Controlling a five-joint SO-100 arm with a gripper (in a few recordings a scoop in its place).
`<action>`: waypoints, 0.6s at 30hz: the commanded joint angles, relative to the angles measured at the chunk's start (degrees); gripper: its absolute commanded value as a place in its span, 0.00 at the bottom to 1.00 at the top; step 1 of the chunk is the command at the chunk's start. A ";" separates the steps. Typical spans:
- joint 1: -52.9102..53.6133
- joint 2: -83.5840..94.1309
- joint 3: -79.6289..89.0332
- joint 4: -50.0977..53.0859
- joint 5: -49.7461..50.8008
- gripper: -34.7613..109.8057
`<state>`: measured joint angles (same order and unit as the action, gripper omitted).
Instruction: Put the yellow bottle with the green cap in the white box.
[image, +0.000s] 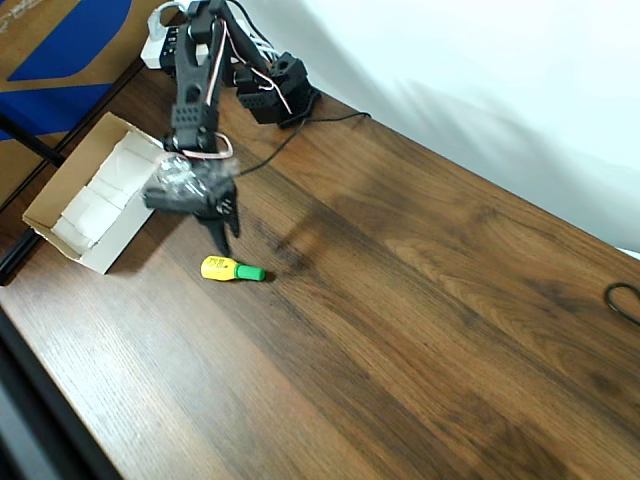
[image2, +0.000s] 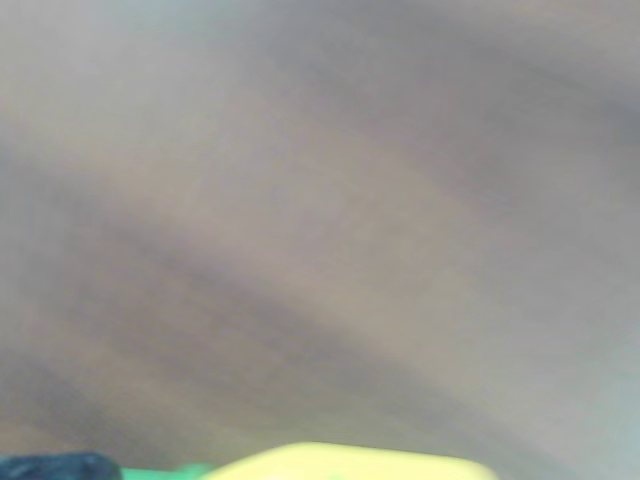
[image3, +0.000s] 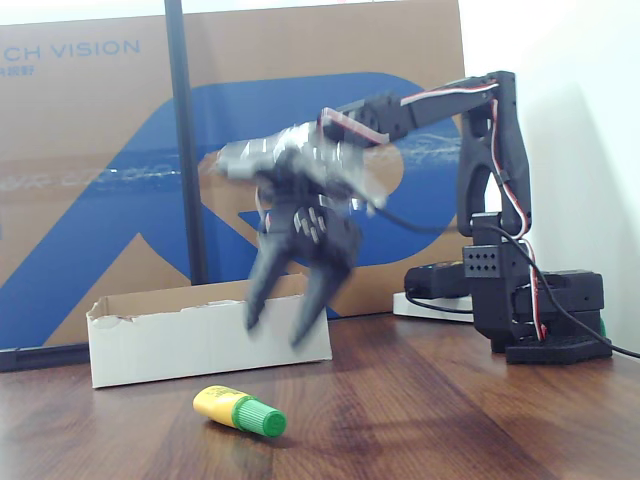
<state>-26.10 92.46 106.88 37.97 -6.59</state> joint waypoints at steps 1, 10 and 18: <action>-2.81 0.09 -2.90 -0.44 -1.14 0.38; -3.78 -3.96 -1.05 -2.64 -2.90 0.39; 3.34 -1.85 0.44 -2.37 -2.46 0.39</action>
<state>-23.82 86.75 106.96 35.51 -9.05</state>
